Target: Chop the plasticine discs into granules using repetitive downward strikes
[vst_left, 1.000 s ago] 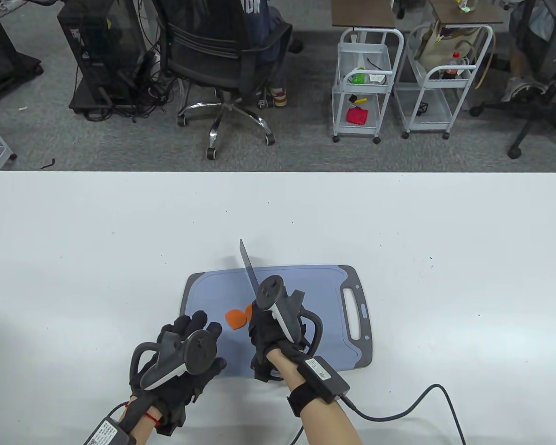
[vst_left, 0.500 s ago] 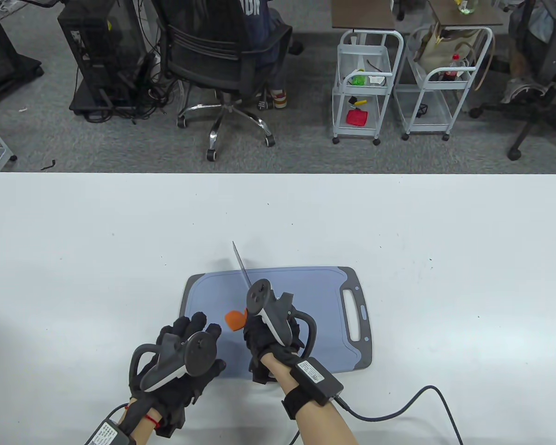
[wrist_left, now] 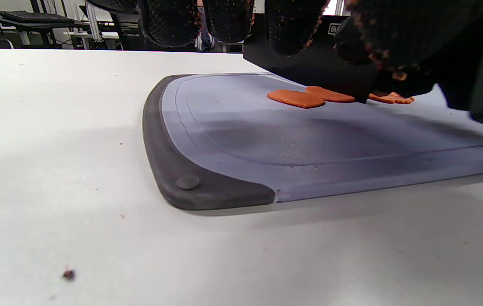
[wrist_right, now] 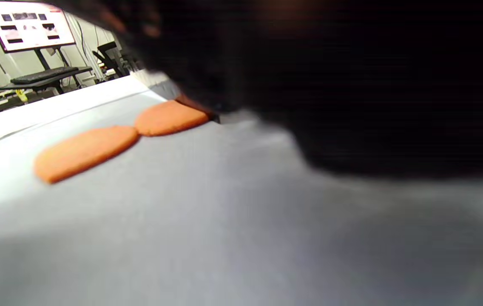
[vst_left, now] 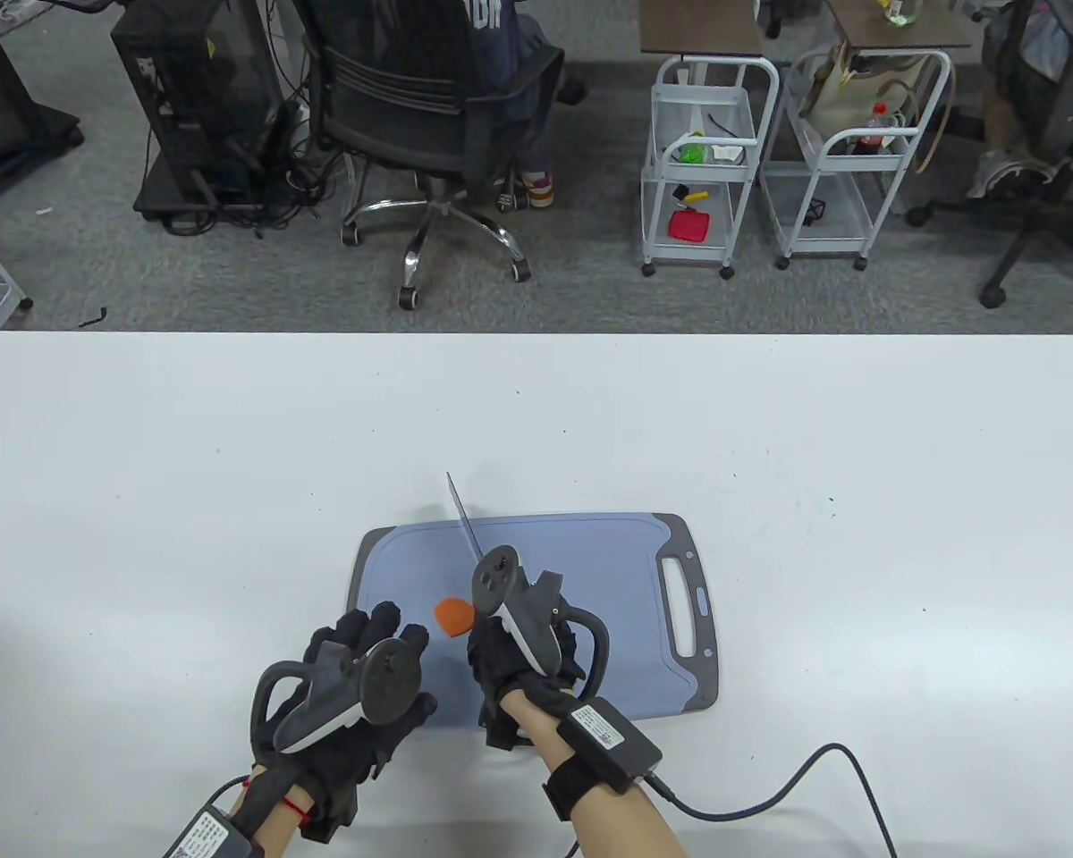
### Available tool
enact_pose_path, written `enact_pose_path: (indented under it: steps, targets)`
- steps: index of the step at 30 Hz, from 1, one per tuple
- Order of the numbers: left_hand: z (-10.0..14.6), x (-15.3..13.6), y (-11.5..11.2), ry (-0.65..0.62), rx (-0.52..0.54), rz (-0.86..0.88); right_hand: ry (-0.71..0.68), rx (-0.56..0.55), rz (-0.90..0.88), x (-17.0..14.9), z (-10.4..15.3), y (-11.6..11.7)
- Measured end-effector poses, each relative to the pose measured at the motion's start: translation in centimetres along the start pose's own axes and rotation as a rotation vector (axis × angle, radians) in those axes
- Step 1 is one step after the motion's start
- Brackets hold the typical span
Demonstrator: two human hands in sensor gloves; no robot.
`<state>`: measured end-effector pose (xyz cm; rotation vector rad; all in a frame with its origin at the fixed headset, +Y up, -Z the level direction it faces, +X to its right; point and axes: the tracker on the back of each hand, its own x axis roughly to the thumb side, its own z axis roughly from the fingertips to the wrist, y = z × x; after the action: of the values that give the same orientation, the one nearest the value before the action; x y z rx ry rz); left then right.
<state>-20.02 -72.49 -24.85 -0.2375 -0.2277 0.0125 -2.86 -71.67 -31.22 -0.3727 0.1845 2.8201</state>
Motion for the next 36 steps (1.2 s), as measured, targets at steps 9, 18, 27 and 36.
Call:
enact_pose_path:
  steps: [9, 18, 27, 36]
  targets:
    - [-0.1, -0.1, 0.1, 0.001, 0.003, -0.005, -0.016, 0.083, -0.063, -0.3, 1.0, -2.5]
    - [-0.1, -0.1, 0.0, 0.002, -0.009, -0.010, 0.040, 0.089, -0.045, -0.2, -0.4, -0.2]
    - [-0.2, -0.2, 0.1, -0.001, -0.012, -0.001, -0.010, 0.061, -0.100, -0.3, 0.2, -2.8]
    - [-0.3, 0.0, -0.1, -0.002, -0.028, -0.018, -0.012, 0.068, -0.040, -0.5, 0.1, 0.0]
